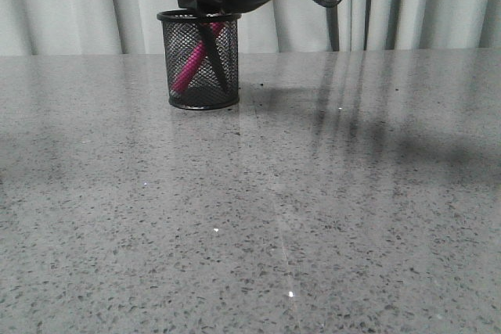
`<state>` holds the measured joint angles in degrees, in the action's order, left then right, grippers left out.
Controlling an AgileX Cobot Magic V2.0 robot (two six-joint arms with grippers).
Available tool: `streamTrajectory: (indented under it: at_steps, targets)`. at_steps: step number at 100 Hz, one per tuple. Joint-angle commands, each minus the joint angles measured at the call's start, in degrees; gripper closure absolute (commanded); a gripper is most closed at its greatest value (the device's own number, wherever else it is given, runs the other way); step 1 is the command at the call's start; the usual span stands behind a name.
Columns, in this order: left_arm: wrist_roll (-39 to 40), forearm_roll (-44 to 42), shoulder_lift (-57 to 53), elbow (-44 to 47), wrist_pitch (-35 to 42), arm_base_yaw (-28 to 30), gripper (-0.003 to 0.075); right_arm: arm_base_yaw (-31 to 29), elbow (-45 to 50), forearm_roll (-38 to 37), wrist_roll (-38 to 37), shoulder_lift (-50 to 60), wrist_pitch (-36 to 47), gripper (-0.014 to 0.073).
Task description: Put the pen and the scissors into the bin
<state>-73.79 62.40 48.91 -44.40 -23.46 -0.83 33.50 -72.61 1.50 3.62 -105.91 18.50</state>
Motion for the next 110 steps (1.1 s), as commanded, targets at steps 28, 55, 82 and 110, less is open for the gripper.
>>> streamTrajectory:
  at_steps: [28, 55, 82, 110]
  targets:
    - [0.7, 2.3, -0.6, -1.6, 0.2, 0.2, 0.0739, 0.1, -1.6, -0.1, 0.2, 3.5, 4.8, 0.0286]
    - [0.7, 2.3, -0.6, -1.6, 0.2, 0.2, 0.0739, -0.2, -0.9, -0.1, 0.3, 9.6, 6.9, 0.0288]
    - [0.7, 0.9, -0.6, -1.5, 0.2, 0.2, 0.074, -4.7, 5.0, -0.1, 0.8, 24.2, 5.7, 0.0648]
    - [-1.7, 2.1, -4.7, 3.2, 5.1, 0.2, 0.074, -10.3, 20.1, -0.5, 5.3, 41.7, 1.9, 0.0662]
